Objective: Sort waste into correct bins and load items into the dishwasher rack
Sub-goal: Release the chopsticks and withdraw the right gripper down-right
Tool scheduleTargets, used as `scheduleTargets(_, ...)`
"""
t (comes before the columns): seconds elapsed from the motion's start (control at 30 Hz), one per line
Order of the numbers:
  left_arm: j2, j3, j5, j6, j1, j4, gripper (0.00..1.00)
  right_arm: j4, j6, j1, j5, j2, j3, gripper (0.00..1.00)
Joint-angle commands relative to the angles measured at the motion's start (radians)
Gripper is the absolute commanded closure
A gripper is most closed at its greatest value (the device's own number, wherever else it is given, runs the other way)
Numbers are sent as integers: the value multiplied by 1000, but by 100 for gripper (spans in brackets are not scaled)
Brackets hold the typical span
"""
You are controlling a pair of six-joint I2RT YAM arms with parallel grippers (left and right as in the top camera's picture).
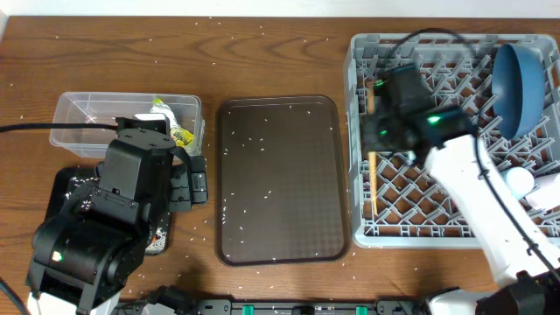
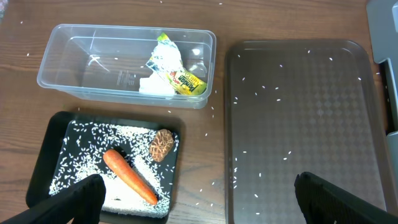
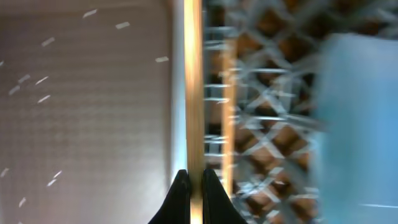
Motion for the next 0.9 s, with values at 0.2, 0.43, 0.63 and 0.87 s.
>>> scheduleTargets(0.2, 0, 14, -13, -5, 5, -3, 2, 0, -24, -44, 10, 100, 2, 95)
scheduleTargets(0.43, 0, 14, -13, -5, 5, -3, 2, 9, -23, -30, -51, 63, 16, 55)
scheduleTargets(0.63, 0, 14, -13, -5, 5, -3, 2, -39, -53, 11, -82, -138, 21, 48)
scheduleTargets(0.87, 0, 14, -13, -5, 5, -3, 2, -103, -58, 74, -95, -435, 21, 1)
